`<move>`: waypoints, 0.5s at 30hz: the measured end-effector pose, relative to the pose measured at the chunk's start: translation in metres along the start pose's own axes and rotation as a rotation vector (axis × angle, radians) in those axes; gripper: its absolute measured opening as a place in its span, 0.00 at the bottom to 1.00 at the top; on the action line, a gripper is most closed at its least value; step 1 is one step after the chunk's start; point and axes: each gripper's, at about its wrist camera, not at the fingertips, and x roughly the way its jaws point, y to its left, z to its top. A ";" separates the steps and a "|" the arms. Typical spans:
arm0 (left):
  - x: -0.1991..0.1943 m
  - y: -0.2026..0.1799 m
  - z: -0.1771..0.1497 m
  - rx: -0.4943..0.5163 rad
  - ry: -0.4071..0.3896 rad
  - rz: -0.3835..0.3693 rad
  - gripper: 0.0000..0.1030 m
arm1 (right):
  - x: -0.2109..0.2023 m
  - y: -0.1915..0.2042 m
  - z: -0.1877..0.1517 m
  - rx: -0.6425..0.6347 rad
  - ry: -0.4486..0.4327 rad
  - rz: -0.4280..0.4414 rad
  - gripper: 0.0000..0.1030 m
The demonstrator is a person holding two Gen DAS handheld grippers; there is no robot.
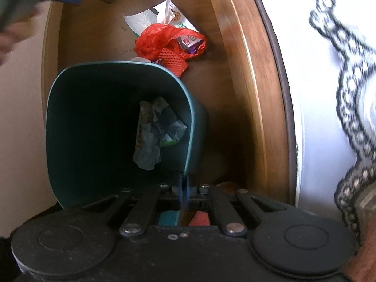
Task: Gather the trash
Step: 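Lower the left tool onto the red plastic bag and grasp it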
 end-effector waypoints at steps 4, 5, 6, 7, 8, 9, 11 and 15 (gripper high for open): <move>0.062 -0.009 0.001 0.075 0.041 0.007 0.74 | 0.001 -0.005 -0.004 0.021 0.008 0.029 0.03; 0.078 -0.011 0.000 0.083 0.051 0.014 0.74 | 0.001 -0.004 -0.004 0.016 0.007 0.030 0.03; 0.092 -0.013 -0.002 0.093 0.059 0.013 0.74 | 0.001 -0.005 -0.005 0.010 0.003 0.029 0.03; 0.101 -0.014 -0.003 0.102 0.064 0.009 0.74 | 0.000 -0.004 -0.005 0.005 -0.002 0.028 0.03; 0.112 -0.014 -0.006 0.105 0.068 0.012 0.74 | 0.001 -0.004 -0.005 0.002 -0.006 0.028 0.03; 0.123 -0.013 -0.007 0.102 0.073 0.016 0.74 | 0.002 -0.004 -0.005 0.002 -0.008 0.029 0.03; 0.142 -0.009 -0.007 0.087 0.082 0.012 0.74 | 0.003 -0.004 -0.006 0.001 -0.007 0.028 0.03; 0.168 -0.002 -0.007 0.073 0.091 0.010 0.72 | 0.003 -0.005 -0.007 -0.002 -0.003 0.029 0.03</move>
